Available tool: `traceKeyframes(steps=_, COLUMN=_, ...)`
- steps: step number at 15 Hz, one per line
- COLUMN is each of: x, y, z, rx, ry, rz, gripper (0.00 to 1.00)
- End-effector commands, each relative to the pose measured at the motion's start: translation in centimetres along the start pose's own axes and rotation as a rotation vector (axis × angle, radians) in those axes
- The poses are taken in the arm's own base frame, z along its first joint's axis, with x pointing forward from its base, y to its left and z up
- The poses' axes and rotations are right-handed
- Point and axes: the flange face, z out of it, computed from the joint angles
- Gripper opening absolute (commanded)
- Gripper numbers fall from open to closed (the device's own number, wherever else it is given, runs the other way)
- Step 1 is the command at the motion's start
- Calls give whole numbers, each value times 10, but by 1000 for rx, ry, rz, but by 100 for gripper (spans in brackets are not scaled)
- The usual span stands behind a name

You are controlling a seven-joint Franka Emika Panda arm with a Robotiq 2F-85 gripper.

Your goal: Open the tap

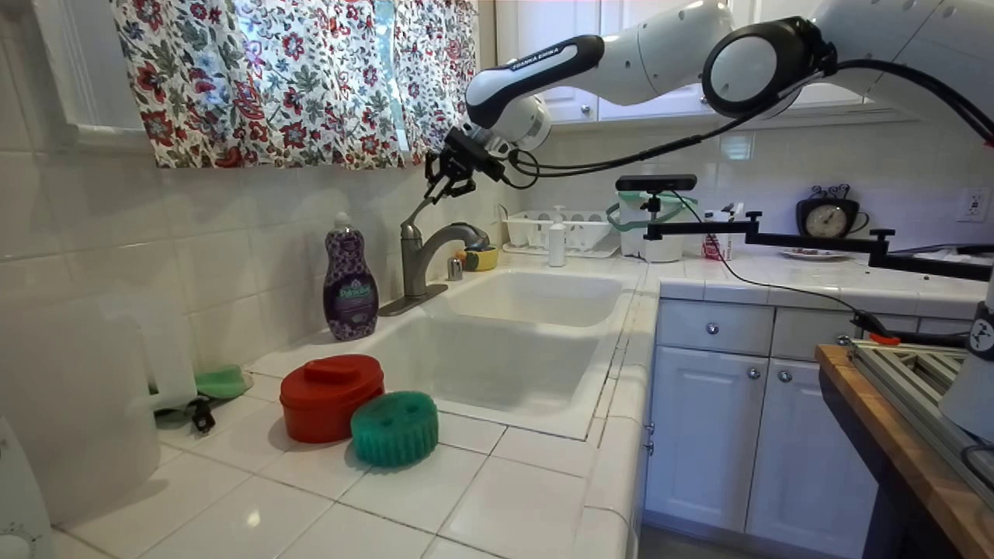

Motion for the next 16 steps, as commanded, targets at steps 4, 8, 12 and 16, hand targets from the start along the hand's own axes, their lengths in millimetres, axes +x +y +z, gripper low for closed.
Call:
traceKeyframes(steps=4, x=7, y=-16, z=-23, rx=-271, ry=74, rz=-157, gripper=5)
traceKeyframes(steps=8, x=9, y=-26, z=-34, rx=-322, ry=67, rz=-255, gripper=5)
traceKeyframes(steps=12, x=3, y=-29, z=-35, rx=-339, ry=29, rz=-230, gripper=51)
traceKeyframes(steps=16, x=6, y=-28, z=-33, rx=-302, ry=33, rz=-239, gripper=81)
